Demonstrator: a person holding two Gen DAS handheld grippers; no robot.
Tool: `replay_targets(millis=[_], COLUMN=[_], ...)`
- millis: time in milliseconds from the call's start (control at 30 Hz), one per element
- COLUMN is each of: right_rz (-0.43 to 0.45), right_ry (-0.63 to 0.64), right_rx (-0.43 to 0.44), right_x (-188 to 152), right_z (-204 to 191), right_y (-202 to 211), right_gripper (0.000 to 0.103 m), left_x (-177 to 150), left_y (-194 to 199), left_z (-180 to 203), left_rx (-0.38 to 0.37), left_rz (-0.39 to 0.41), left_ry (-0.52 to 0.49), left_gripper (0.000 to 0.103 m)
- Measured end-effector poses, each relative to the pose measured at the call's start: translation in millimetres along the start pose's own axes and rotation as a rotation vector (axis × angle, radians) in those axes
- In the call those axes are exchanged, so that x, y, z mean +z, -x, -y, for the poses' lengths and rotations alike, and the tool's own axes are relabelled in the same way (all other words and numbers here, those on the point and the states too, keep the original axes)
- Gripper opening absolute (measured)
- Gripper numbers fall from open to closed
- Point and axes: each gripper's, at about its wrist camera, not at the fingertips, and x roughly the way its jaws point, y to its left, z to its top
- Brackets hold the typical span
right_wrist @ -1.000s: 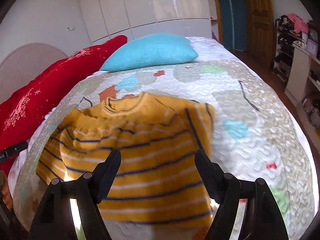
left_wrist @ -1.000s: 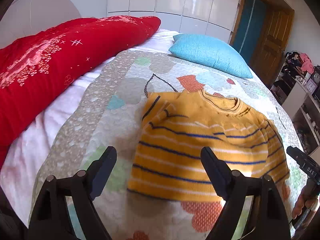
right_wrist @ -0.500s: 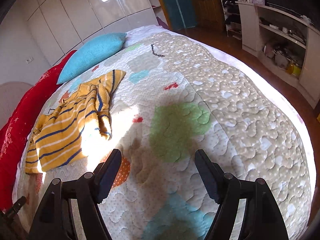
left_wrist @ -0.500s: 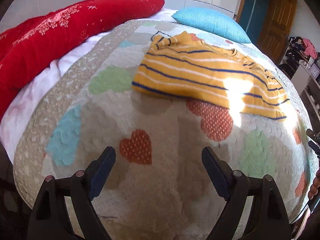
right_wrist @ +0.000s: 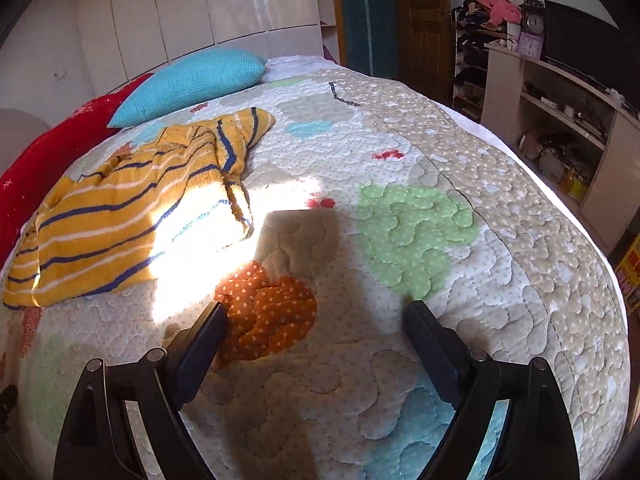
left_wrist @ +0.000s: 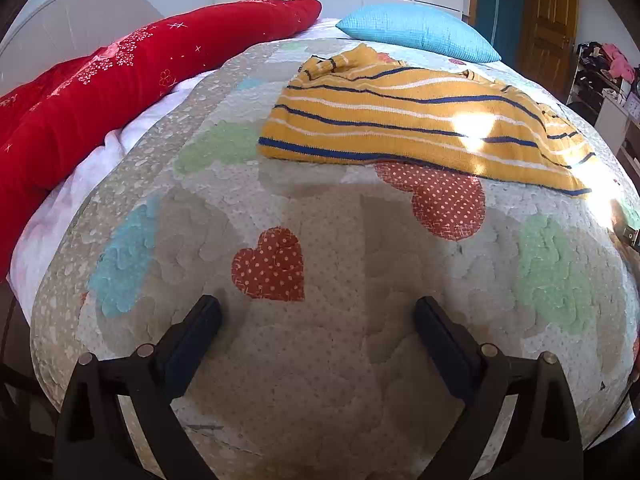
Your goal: Fold small clothes
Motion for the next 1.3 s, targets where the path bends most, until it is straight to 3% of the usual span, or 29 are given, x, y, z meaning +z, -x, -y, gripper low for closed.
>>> replay_targets(millis=[433, 967, 1067, 1167, 1300], right_rz=[0.022, 0.015, 0.004, 0.004, 0.003], right_ry=[0.008, 0.016, 0.032, 0.033, 0.034], right_rx=[0.010, 0.010, 0.001, 0.000, -0.002], right_x=[-3.7, -5.1, -4.2, -4.1, -4.3], right_z=[0.5, -0.6, -4.3, -4.7, -4.7], right_y=[1.2, 2.6, 1.0, 0.9, 0.9], right_gripper=[0.097, 0.100, 0.101, 0.101, 0.101], left_x=[-4.0, -4.7, 1.5, 19.9, 59.3], left_y=[-1.8, -0.7, 3.7, 8.6, -23.0], left_z=[6.1, 6.2, -2.8, -25.4, -43.5], left_rx=[0.052, 0.051, -0.036, -0.212, -0.379], left_rz=[0.007, 0.014, -0.002, 0.009, -0.093], left_ry=[-0.018, -0.020, 0.018, 0.152, 0.281], left_gripper=[0.103, 0.103, 0.103, 0.088, 0.085])
